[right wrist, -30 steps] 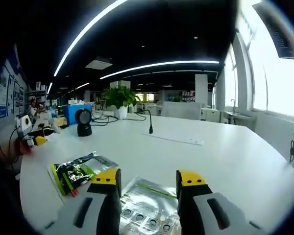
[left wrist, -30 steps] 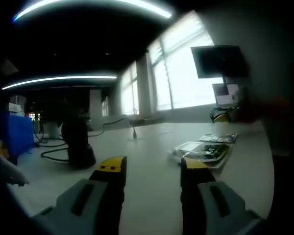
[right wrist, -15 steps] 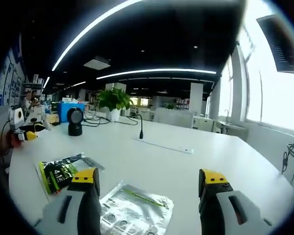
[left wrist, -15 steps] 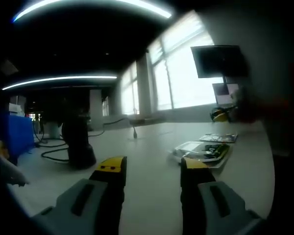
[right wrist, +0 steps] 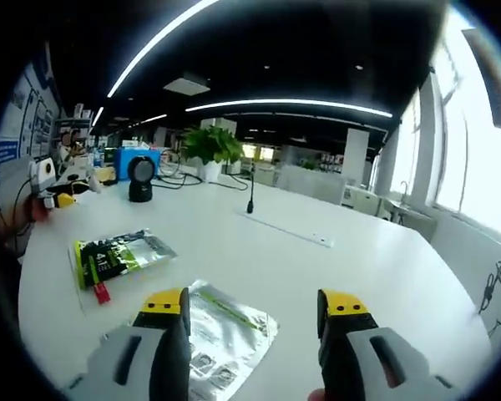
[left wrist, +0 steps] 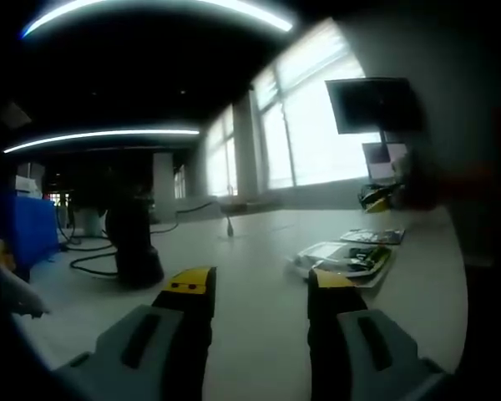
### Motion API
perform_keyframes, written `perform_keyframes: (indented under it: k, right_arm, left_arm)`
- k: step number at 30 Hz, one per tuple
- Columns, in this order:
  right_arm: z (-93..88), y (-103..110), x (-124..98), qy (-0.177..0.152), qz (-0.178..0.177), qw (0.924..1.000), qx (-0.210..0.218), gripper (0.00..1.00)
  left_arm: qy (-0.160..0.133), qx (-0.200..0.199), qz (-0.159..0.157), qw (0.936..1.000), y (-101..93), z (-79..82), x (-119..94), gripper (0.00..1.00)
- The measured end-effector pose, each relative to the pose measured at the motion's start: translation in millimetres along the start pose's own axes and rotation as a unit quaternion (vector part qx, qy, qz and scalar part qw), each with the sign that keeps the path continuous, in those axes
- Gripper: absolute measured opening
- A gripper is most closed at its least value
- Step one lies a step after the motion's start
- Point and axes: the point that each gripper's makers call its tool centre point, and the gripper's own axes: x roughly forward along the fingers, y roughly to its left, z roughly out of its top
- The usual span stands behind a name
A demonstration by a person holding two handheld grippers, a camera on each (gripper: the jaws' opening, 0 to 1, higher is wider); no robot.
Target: Clip sheet goods on table flip sheet goods clip sheet goods scan sheet goods put sheet goods back to table
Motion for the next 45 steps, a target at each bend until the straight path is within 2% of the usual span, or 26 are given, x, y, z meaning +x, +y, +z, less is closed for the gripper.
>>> perform_keyframes:
  k: [4, 7, 11, 12, 14, 18, 21, 26, 31, 37, 41, 45]
  right_arm:
    - [-7.8, -10, 6, 0.019, 0.006, 0.9997, 0.012, 0.49]
    - [-14.8, -8, 15, 0.039, 0.03, 0.9987, 0.014, 0.44]
    - [-30.9, -15, 33, 0.082, 0.042, 0.9957, -0.011, 0.41]
    - [-33.4, -5, 26, 0.086, 0.044, 0.9952, -0.014, 0.4]
    - [-38.3, -5, 28, 0.101, 0.049, 0.9933, -0.026, 0.4]
    - [-38.1, -5, 33, 0.1, 0.053, 0.9934, -0.017, 0.38]
    - [-44.3, -6, 35, 0.116, 0.054, 0.9915, -0.024, 0.36]
    - [-47.0, -13, 35, 0.118, 0.041, 0.9922, 0.004, 0.26]
    - [-48.5, -7, 39, 0.119, 0.047, 0.9917, 0.007, 0.25]
    - [-55.2, -7, 46, 0.136, 0.046, 0.9895, 0.006, 0.24]
    - [-59.3, -4, 48, 0.141, 0.047, 0.9887, 0.019, 0.19]
    - [-61.4, 0, 48, 0.148, 0.05, 0.9857, 0.063, 0.15]
  left_arm:
    - [-0.002, -0.001, 0.0, 1.0, 0.4, 0.7, 0, 0.36]
    - [-0.002, -0.001, 0.001, 1.0, 0.6, 0.5, 0, 0.36]
    - [0.001, -0.002, 0.0, 1.0, 0.6, -0.5, 0, 0.36]
    - [0.001, -0.002, 0.0, 1.0, 0.6, -0.7, 1, 0.36]
    - [0.002, -0.002, 0.0, 1.0, 0.6, -1.0, 1, 0.36]
    - [-0.001, -0.004, 0.0, 1.0, 0.5, 0.4, 0, 0.36]
    - [0.0, -0.003, -0.001, 1.0, 0.0, -0.1, 1, 0.36]
    - [0.001, -0.003, -0.003, 1.0, -0.5, -0.4, 1, 0.36]
    - [0.001, -0.002, -0.003, 1.0, -0.7, -0.5, 1, 0.36]
    - [0.003, -0.002, -0.002, 1.0, -0.5, -1.1, 1, 0.36]
    - [0.002, -0.004, -0.002, 1.0, 0.0, -0.9, 1, 0.36]
    - [0.003, -0.003, -0.003, 1.0, -0.5, -1.3, 1, 0.36]
